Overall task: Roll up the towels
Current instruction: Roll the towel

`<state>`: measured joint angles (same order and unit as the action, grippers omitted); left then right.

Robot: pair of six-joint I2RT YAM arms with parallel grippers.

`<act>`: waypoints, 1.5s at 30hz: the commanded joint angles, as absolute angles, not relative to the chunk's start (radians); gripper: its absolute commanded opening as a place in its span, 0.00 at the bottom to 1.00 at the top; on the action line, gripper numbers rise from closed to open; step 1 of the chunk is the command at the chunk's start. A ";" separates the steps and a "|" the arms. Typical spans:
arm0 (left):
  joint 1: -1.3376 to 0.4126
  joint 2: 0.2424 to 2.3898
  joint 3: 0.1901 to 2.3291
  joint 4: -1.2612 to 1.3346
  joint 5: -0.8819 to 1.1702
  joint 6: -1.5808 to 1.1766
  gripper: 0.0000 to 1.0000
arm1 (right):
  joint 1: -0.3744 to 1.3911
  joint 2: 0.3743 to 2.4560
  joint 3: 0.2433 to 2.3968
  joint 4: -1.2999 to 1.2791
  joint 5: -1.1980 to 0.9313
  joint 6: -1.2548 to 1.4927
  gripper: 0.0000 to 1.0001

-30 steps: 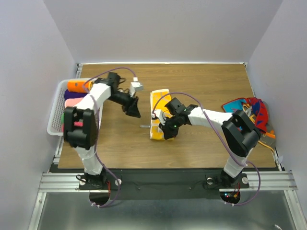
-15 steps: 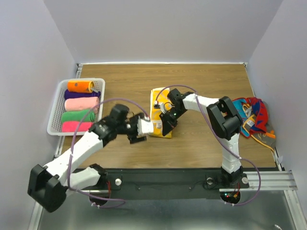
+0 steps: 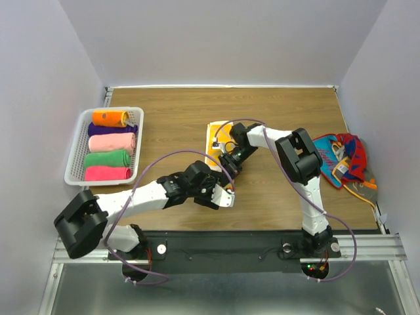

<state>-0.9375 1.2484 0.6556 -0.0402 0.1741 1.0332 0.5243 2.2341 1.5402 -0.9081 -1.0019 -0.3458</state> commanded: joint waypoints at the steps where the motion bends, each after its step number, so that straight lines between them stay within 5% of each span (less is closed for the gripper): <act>1: -0.948 1.316 0.686 0.049 0.126 1.085 0.82 | 0.525 2.263 1.577 -0.960 -1.025 -0.341 0.09; 9: -0.946 1.440 0.676 0.126 0.084 1.083 0.71 | 0.523 2.276 1.592 -0.999 -1.054 -0.351 0.13; 14: -0.946 1.508 0.704 0.112 0.094 1.049 0.45 | 0.522 2.283 1.609 -1.012 -1.063 -0.351 0.15; 18: -0.946 1.552 0.770 -0.029 0.138 1.000 0.33 | 0.522 2.284 1.628 -1.022 -1.065 -0.351 0.19; 24: -0.946 1.557 0.810 -0.210 0.248 0.942 0.22 | 0.471 2.238 1.739 -1.025 -0.977 -0.334 0.66; 31: -0.916 1.626 0.906 -0.363 0.411 0.870 0.17 | 0.305 2.161 1.951 -1.028 -0.902 -0.293 1.00; 37: -0.770 1.745 1.077 -0.526 0.601 0.867 0.17 | 0.155 1.996 1.987 -1.025 -0.867 -0.310 1.00; 45: -0.632 2.028 1.308 -0.796 0.755 0.965 0.17 | 0.152 1.590 1.582 -0.943 -0.790 -0.443 1.00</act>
<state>-0.6788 1.9152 1.2659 -0.6128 0.7124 0.9016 0.1246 1.7245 1.7081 -0.9833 -0.8116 -0.3634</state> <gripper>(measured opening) 0.235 0.999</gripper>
